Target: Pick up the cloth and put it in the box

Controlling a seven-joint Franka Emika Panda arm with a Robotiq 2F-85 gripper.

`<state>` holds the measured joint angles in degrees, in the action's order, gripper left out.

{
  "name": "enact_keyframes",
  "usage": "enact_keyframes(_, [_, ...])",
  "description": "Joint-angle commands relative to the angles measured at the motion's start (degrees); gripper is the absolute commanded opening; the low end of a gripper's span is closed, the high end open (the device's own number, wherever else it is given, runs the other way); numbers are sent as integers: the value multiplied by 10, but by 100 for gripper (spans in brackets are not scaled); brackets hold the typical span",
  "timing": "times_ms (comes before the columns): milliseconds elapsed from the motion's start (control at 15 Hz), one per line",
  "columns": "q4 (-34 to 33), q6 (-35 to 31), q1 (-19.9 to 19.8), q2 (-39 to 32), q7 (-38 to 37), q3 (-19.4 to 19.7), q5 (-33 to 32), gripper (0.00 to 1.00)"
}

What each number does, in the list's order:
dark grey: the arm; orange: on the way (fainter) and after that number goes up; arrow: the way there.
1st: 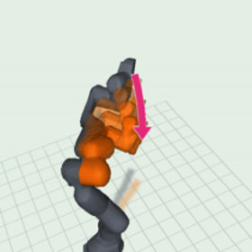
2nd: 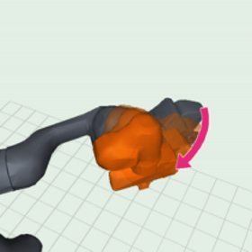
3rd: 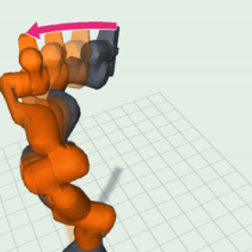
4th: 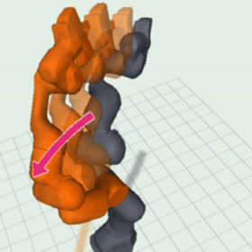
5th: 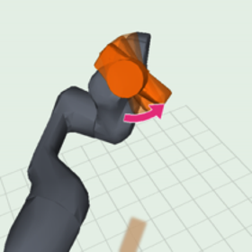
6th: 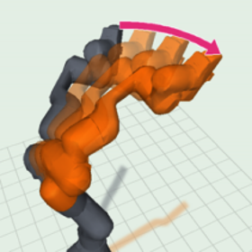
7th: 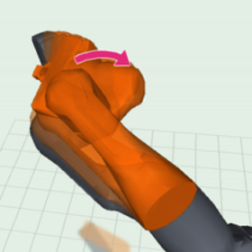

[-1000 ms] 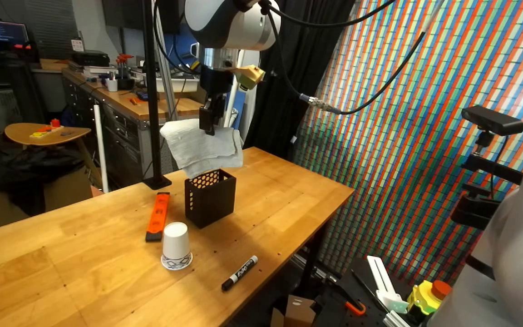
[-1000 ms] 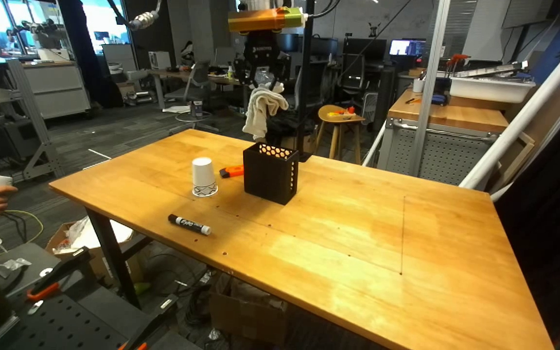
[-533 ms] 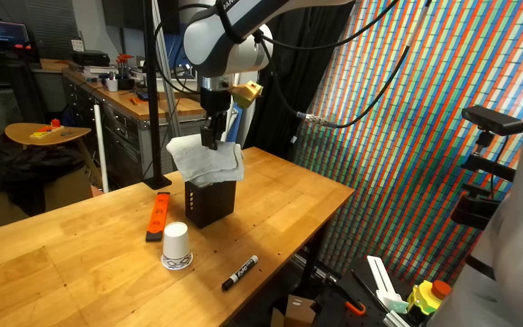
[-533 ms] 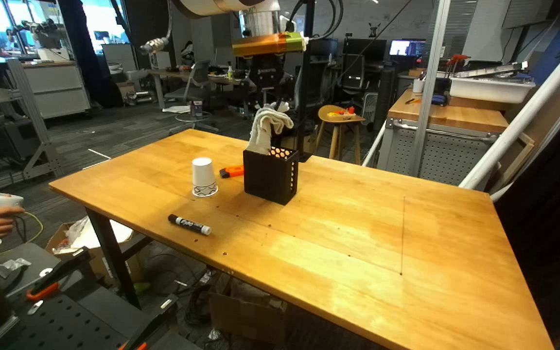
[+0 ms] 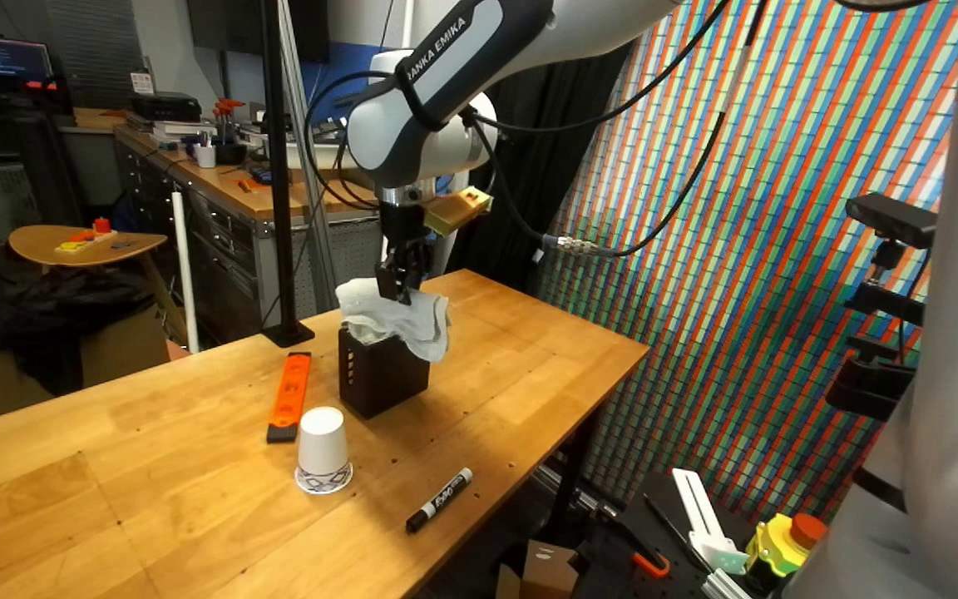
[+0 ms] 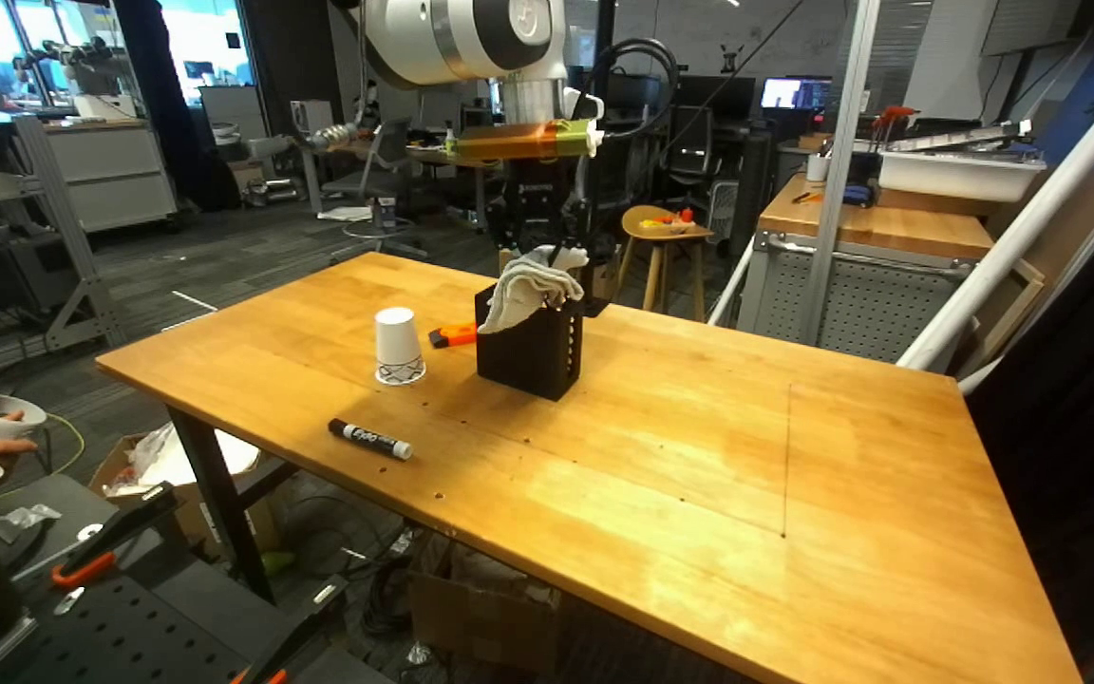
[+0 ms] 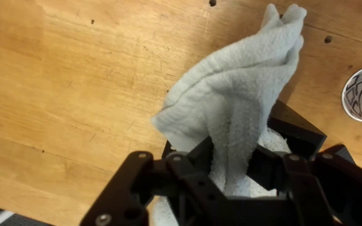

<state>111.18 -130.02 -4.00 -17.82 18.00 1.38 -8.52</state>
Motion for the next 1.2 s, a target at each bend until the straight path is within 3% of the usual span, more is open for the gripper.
enact_keyframes(0, [-11, 16, 4, -17, -39, -7, 28, 5])
enact_keyframes(467, [-20, 10, 13, -37, -60, -25, 66, 5])
enact_keyframes(1133, [-47, 1, 5, -70, -84, -4, 57, 5])
